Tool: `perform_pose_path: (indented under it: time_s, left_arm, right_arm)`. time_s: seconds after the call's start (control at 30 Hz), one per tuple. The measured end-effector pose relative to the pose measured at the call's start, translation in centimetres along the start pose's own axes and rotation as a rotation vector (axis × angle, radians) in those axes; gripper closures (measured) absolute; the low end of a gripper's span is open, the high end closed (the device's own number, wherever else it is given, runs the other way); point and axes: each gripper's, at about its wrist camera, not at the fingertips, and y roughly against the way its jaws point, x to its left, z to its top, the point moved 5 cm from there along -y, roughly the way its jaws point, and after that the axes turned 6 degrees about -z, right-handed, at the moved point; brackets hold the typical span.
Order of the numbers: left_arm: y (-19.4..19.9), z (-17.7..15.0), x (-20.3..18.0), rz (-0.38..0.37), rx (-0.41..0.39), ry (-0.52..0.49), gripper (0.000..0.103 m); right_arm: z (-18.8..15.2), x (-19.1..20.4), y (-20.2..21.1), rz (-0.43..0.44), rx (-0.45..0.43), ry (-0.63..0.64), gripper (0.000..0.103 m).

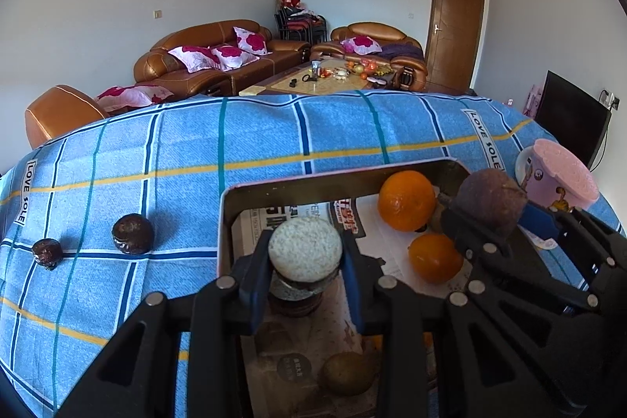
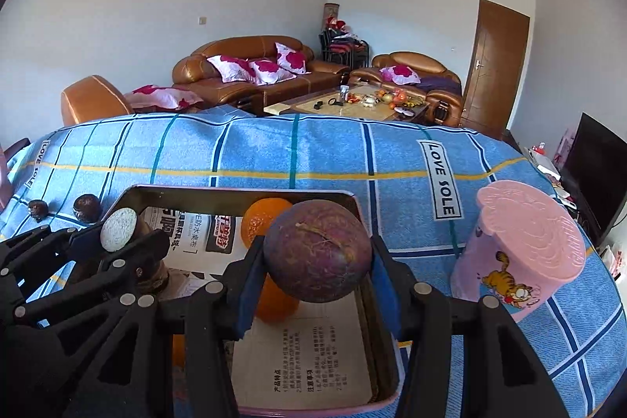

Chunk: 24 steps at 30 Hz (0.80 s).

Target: Organize fruits

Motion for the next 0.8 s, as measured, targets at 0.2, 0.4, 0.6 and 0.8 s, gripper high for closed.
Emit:
perform_pose_path:
  time_s: [0.2, 0.4, 0.6, 0.8]
  left_arm:
    - [0.0, 0.0, 0.4, -0.007, 0.006, 0.014, 0.068]
    - [0.0, 0.0, 0.5, -0.014, 0.006, 0.017, 0.068]
    - [0.1, 0.0, 0.6, -0.011, 0.006, 0.027, 0.068]
    - [1.0, 0.0, 0.6, 0.002, -0.037, 0.029, 0.037]
  right_arm:
    - [-0.3, 0.1, -0.8, 0.083, 0.042, -0.015, 0.050]
    - [-0.4, -0.1, -0.7, 0.186, 0.044, -0.048, 0.049]
    - [-0.5, -0.4, 0.1, 0.260, 0.017, -0.102, 0.046]
    - [-0.1, -1.1, 0.9, 0.275, -0.033, -0.159, 0.043]
